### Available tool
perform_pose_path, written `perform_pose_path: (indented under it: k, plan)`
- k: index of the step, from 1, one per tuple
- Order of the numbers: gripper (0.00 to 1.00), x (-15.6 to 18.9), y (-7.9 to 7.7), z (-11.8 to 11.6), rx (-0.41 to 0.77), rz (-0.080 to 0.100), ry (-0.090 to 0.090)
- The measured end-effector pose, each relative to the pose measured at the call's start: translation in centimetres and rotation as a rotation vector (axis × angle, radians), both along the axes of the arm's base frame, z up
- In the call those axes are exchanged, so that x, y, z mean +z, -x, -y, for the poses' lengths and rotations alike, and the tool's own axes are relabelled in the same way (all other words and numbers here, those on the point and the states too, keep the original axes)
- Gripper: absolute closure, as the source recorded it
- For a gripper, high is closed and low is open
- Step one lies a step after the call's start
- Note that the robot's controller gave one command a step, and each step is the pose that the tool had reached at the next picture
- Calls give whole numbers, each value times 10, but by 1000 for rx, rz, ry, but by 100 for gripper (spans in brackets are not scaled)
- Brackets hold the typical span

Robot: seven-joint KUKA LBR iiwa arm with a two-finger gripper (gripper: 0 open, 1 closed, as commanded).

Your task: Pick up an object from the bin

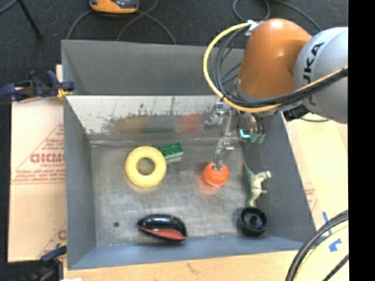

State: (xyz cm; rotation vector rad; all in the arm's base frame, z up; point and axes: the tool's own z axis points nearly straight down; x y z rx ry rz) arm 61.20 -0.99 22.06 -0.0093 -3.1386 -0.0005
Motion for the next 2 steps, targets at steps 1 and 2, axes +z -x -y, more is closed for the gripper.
perform_pose_path:
  k: [1, 2]
  plan:
    - [0, 5, -2, 0, 0, 8, 0]
    - [0, 1, -3, 0, 21, 11, 1]
